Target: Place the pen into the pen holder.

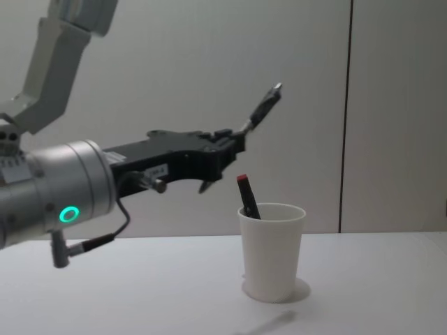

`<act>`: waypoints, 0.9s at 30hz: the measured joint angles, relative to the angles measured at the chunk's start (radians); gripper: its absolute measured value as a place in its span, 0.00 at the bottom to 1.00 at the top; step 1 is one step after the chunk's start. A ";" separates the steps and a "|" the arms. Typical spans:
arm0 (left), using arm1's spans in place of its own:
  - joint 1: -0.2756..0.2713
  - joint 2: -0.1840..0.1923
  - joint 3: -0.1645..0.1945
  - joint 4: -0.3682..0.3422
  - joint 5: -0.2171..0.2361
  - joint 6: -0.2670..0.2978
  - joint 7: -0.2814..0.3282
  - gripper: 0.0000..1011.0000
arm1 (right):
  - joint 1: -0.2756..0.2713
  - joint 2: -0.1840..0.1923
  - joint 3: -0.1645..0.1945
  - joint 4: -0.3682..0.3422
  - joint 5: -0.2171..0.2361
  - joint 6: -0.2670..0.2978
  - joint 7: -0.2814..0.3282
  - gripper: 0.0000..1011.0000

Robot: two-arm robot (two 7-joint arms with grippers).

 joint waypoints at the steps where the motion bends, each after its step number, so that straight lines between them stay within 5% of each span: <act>1: 0.000 -0.003 0.004 0.000 -0.001 -0.001 -0.005 0.14 | 0.000 0.000 0.000 0.000 0.000 0.000 0.000 0.99; 27: -0.018 -0.050 0.060 0.017 -0.018 -0.008 -0.104 0.14 | 0.000 0.000 0.000 0.000 0.000 0.000 0.000 0.99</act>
